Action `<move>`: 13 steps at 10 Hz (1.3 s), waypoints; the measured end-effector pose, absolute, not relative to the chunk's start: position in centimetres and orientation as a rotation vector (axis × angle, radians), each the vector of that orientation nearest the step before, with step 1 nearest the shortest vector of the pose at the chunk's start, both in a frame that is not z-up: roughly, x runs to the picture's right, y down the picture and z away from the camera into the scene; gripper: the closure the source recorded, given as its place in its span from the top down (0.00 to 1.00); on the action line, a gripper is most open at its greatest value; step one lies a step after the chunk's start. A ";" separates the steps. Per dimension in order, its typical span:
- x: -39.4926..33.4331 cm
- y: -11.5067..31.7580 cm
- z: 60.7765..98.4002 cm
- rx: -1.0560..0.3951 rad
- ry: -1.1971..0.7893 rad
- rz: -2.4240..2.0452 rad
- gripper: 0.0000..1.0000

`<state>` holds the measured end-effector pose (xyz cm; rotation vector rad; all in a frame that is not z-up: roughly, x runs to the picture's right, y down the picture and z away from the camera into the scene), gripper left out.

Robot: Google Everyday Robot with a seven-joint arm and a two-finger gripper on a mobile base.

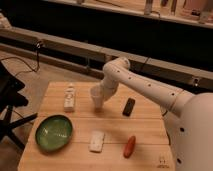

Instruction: Pick up the ceramic cup

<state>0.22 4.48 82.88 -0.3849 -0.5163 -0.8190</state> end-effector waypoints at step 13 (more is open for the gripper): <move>0.5 1.0 80.1 -0.329 -0.544 -0.816 0.00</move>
